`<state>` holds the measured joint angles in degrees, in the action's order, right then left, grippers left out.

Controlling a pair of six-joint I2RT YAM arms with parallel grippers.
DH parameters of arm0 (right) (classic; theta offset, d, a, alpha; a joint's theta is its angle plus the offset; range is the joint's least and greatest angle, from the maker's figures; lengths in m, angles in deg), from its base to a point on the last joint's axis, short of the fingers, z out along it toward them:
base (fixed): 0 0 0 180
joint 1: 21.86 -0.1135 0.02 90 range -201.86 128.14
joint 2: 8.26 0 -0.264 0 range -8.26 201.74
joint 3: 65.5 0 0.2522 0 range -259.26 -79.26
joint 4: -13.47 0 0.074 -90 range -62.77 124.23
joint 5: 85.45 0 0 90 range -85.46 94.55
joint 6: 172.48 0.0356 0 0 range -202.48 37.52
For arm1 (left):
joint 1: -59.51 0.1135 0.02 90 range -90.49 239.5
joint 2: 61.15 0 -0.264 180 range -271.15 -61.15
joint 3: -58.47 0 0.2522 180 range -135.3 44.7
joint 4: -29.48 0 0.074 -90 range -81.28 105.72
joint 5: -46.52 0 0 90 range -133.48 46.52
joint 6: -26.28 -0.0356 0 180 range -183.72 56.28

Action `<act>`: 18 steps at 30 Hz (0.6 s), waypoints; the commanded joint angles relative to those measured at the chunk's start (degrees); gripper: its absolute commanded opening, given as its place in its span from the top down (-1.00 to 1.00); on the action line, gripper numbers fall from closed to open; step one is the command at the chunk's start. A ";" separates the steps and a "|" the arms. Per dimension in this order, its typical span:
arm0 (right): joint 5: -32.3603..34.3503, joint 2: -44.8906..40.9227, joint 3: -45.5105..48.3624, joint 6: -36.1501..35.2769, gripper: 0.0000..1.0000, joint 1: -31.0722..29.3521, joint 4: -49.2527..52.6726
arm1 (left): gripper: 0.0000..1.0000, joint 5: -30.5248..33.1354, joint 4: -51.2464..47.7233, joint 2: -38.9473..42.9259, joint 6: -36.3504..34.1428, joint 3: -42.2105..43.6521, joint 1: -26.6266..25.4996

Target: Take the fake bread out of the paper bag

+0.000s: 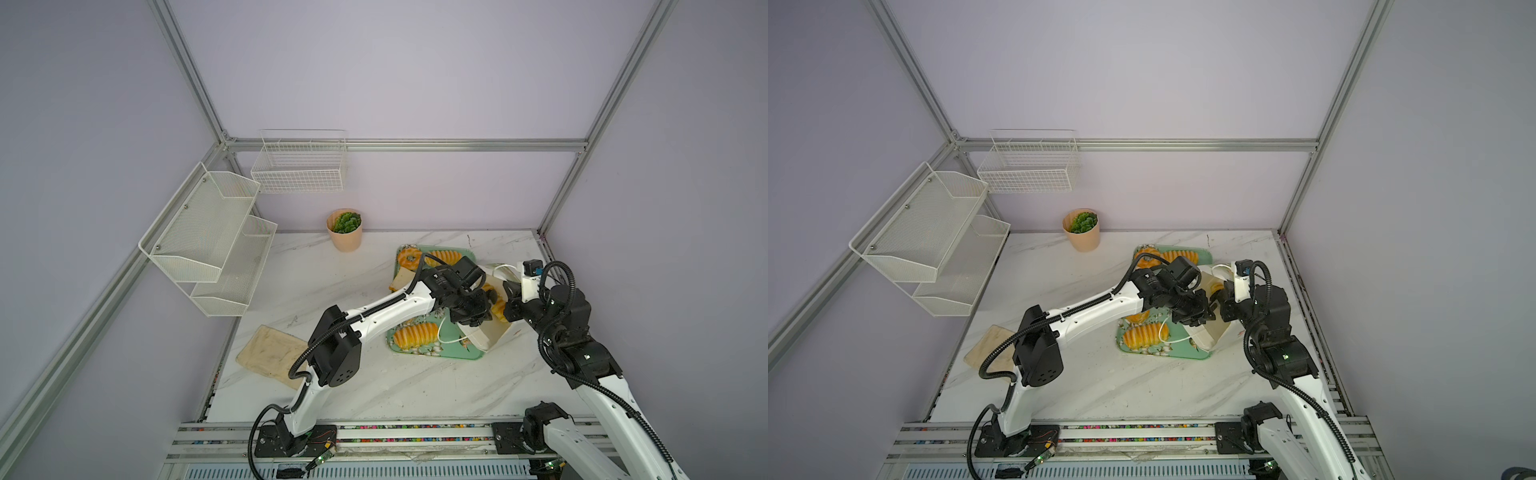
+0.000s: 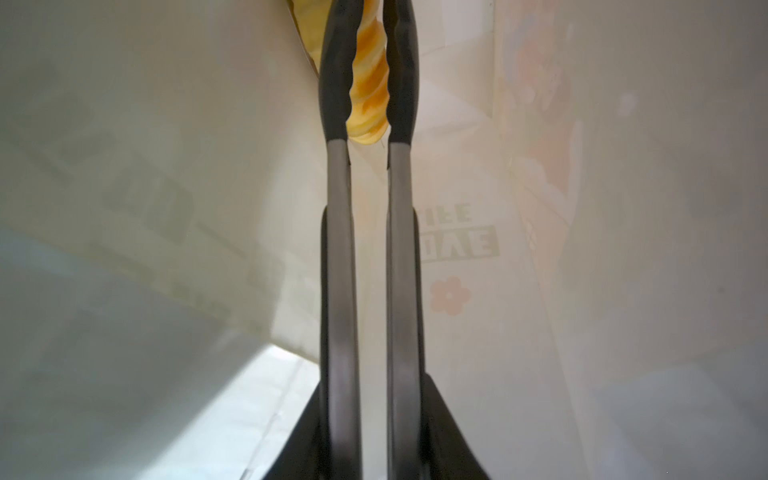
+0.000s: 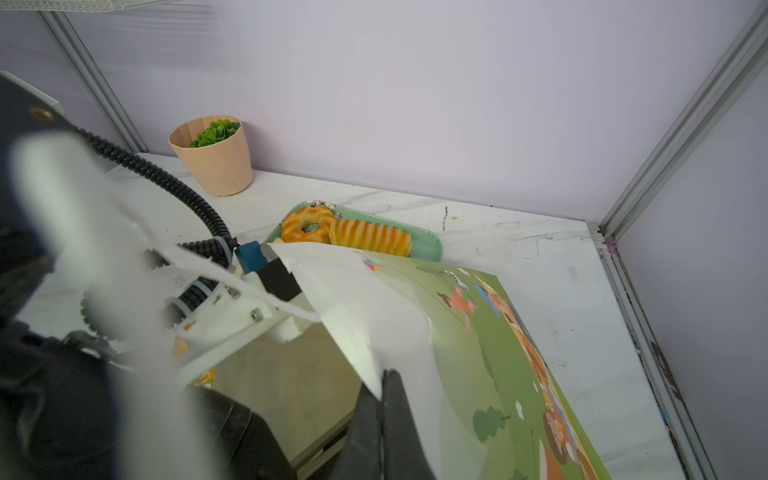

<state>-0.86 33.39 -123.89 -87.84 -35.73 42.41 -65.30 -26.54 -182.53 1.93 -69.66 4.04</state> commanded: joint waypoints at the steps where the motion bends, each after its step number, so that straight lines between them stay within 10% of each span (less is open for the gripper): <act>1: -0.49 -0.83 0.34 1.42 1.00 0.05 -2.08 | 0.39 1.85 3.51 0.91 4.26 1.39 0.27; 18: -0.79 1.67 -0.23 1.77 1.00 0.08 -2.08 | 0.27 1.78 -1.60 -5.38 6.64 -6.42 0.00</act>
<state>-0.86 35.00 -123.86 -87.08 -35.73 42.06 -62.88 -28.94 -186.67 7.04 -70.40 3.80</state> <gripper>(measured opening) 0.045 0.361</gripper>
